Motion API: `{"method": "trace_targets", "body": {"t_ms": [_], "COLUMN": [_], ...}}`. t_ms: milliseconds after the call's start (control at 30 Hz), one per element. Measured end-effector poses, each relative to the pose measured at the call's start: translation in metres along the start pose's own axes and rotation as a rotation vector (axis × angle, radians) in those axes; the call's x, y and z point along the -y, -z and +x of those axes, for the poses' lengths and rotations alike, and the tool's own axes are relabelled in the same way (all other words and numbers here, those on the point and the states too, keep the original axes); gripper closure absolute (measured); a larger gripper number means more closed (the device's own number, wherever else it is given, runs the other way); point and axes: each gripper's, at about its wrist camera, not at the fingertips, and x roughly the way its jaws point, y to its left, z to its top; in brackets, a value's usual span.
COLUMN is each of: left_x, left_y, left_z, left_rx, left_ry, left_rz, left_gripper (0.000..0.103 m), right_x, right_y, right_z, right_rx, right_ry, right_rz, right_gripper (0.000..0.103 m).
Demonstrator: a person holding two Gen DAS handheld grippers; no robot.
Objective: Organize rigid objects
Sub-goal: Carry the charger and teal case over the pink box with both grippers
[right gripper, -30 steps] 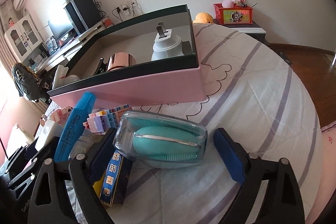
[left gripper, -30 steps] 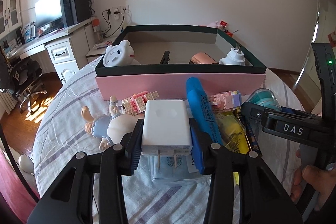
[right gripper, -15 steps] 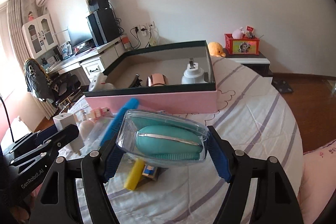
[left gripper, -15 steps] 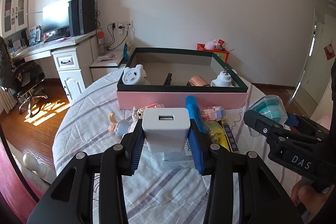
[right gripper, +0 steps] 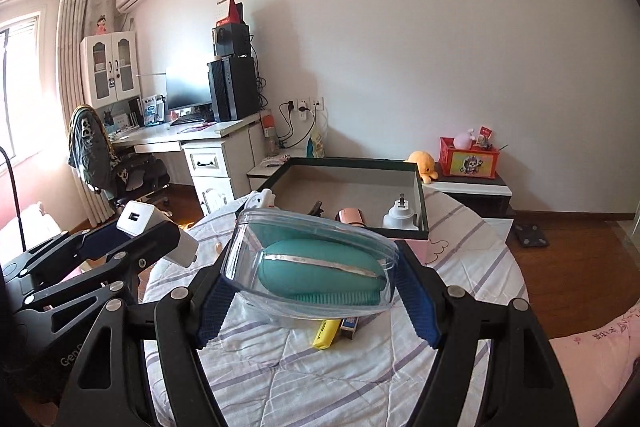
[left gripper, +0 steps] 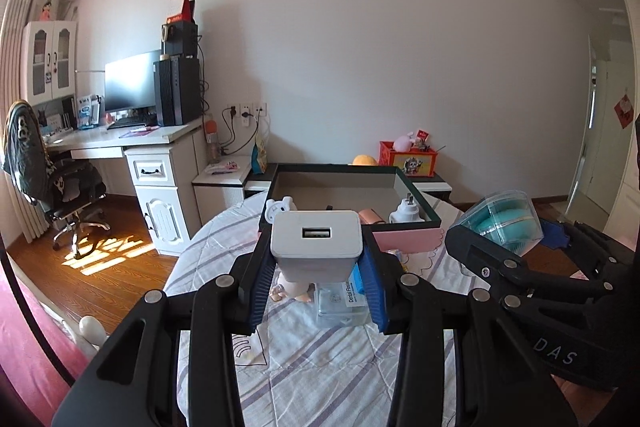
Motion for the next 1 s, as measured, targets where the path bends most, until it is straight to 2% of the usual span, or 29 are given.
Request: {"method": "trace_targets", "body": {"t_ms": [233, 567, 767, 933, 1000], "left_x": [-0.002, 0.0, -0.003, -0.002, -0.005], "left_y": [-0.007, -0.01, -0.018, -0.037, -0.046], "left_z": [-0.018, -0.01, 0.015, 0.058, 0.081], "left_rx": [0.037, 0.028, 0.011, -0.007, -0.031], "left_ry": [-0.014, -0.029, -0.046, -0.04, -0.013], "left_rz": [0.008, 0.015, 0.031, 0.066, 0.067], "left_gripper": [0.062, 0.062, 0.062, 0.062, 0.062], "right_x": [-0.009, -0.009, -0.007, 0.001, 0.006], "right_y": [-0.009, -0.008, -0.017, -0.031, -0.04], "right_z": [-0.02, -0.009, 0.016, 0.053, 0.072], "right_rx": [0.037, 0.023, 0.01, -0.011, -0.017], "right_ry": [0.002, -0.007, -0.015, -0.026, -0.016], "right_rz": [-0.016, -0.017, -0.028, -0.04, -0.05], "right_gripper": [0.028, 0.028, 0.028, 0.028, 0.028]}}
